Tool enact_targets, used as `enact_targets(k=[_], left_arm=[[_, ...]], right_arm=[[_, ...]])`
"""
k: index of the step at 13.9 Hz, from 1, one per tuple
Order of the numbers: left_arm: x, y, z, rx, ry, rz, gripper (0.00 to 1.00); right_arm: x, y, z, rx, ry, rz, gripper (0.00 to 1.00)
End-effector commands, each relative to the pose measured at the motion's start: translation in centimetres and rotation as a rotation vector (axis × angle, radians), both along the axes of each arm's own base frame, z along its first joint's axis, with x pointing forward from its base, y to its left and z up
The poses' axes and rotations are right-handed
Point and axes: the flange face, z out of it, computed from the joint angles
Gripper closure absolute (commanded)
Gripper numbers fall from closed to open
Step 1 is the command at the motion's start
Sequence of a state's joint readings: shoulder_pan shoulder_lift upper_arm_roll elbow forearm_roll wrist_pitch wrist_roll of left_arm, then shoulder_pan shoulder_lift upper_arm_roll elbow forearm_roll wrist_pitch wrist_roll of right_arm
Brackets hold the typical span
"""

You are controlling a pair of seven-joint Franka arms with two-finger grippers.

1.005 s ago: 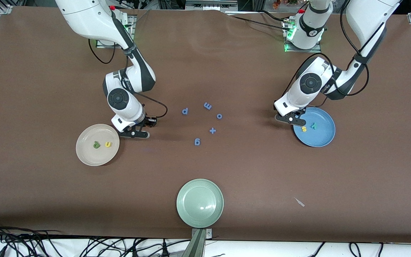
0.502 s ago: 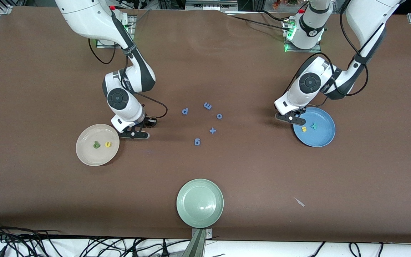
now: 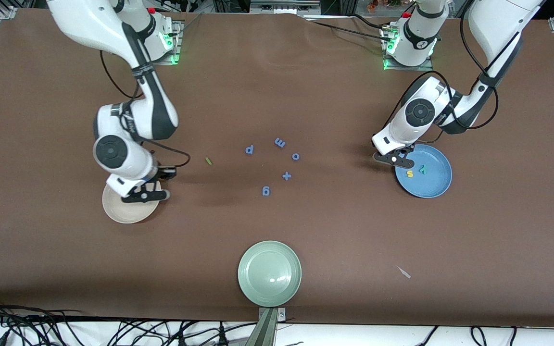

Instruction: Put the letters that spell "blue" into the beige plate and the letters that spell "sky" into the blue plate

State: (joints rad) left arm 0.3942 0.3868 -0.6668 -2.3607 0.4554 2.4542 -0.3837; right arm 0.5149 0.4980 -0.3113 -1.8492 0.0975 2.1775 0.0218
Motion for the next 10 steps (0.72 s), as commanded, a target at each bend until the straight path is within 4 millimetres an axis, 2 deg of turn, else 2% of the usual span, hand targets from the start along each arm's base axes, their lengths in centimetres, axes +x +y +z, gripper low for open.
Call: enact_targets(k=[1, 2, 4, 10], left_arm=[[-0.29, 0.13, -0.08, 0.01, -0.005, -0.032, 0.47], [-0.33, 0.11, -0.2, 0.008, -0.002, -0.032, 0.48], [-0.38, 0.09, -0.31, 0.007, 0.001, -0.032, 0.5], [-0.55, 0.0, -0.8, 0.001, 0.012, -0.032, 0.5]], right_arm=[[-0.12, -1.48, -0.6, 0.002, 0.021, 0.033, 0.77], [-0.11, -1.48, -0.68, 0.002, 0.021, 0.032, 0.7], [0.01, -2.04, -0.76, 0.002, 0.021, 0.023, 0.65], [0.03, -2.01, -0.71, 0.004, 0.02, 0.008, 0.53]])
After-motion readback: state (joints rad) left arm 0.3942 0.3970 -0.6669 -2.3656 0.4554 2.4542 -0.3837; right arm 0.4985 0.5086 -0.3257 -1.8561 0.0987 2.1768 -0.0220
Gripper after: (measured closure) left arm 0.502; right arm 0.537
